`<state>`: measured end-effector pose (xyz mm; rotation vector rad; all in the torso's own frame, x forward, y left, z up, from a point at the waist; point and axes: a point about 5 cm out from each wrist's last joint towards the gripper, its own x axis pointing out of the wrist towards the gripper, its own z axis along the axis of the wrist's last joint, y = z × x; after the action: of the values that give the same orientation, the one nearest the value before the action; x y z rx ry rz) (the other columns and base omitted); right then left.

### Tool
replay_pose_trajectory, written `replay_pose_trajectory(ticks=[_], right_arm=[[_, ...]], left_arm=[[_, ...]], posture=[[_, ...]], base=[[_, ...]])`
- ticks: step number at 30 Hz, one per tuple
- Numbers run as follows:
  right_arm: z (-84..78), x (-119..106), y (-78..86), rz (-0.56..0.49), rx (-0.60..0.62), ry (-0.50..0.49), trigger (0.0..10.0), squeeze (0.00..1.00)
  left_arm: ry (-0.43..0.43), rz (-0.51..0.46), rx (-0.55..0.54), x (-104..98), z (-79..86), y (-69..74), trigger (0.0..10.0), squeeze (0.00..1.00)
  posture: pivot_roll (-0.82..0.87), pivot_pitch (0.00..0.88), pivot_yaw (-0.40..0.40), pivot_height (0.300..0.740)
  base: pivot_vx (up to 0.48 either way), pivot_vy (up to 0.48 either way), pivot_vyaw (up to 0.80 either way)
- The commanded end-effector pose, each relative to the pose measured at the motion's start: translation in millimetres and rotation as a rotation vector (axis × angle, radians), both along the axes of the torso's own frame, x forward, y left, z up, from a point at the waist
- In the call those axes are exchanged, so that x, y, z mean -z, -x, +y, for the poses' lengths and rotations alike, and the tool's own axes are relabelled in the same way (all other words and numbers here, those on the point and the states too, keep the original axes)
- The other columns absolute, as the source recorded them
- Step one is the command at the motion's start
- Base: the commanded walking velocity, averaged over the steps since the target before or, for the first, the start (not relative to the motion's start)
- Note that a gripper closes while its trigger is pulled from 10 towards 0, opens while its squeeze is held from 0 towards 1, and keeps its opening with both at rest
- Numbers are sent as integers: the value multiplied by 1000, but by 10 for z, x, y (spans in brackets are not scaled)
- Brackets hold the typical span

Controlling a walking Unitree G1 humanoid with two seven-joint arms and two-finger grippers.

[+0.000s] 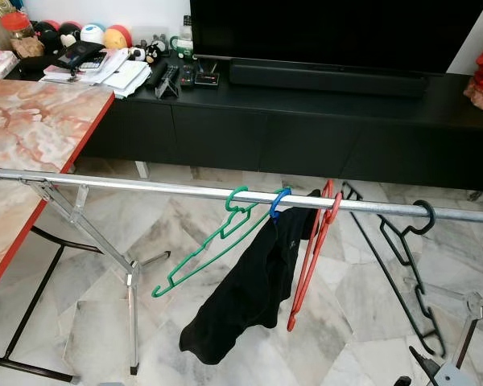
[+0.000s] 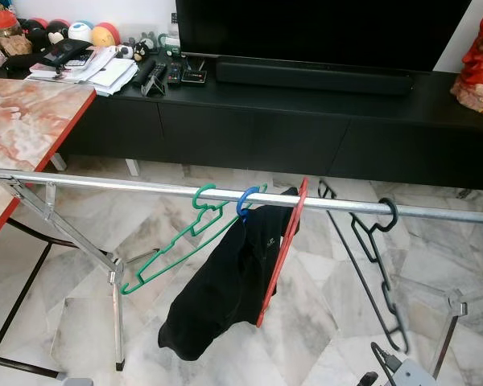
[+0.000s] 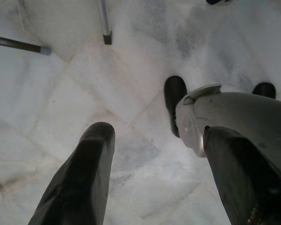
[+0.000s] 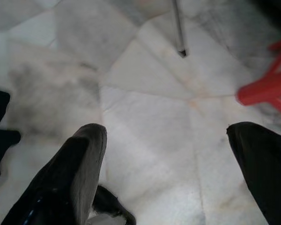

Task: Hang hanger

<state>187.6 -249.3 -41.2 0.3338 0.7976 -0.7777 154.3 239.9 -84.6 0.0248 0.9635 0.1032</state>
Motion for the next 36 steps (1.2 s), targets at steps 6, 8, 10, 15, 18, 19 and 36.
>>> replay_pose_trajectory(ticks=[6,8,10,15,18,19,36], right_arm=[[337,263,-19,66,-363,-102,10000,0],[400,296,-13,89,-468,-82,10000,0],[493,357,21,117,-614,-75,10000,0],[472,420,101,156,-675,-39,10000,0],[478,387,30,108,-654,-49,10000,0],[478,387,30,108,-654,-49,10000,0],[605,496,199,114,-622,-100,10000,0]], left_arm=[[12,67,-22,76,34,216,10000,0],[11,69,-20,83,24,230,10000,0],[12,71,-15,94,-4,245,10000,0],[-7,61,-9,96,-35,230,10000,0],[-1,51,-22,102,-87,212,10000,0],[-1,51,-22,102,-87,212,10000,0],[7,45,-7,104,-109,211,10000,0]], posture=[[-42,122,-60,740],[-45,117,-58,740],[-47,109,-56,740],[-29,89,-56,740],[-29,75,-51,740],[-29,75,-51,740],[-25,56,-34,740]], base=[[0,0,0],[0,0,0],[0,0,0],[0,0,0],[0,0,0],[0,0,0],[-101,0,0]])
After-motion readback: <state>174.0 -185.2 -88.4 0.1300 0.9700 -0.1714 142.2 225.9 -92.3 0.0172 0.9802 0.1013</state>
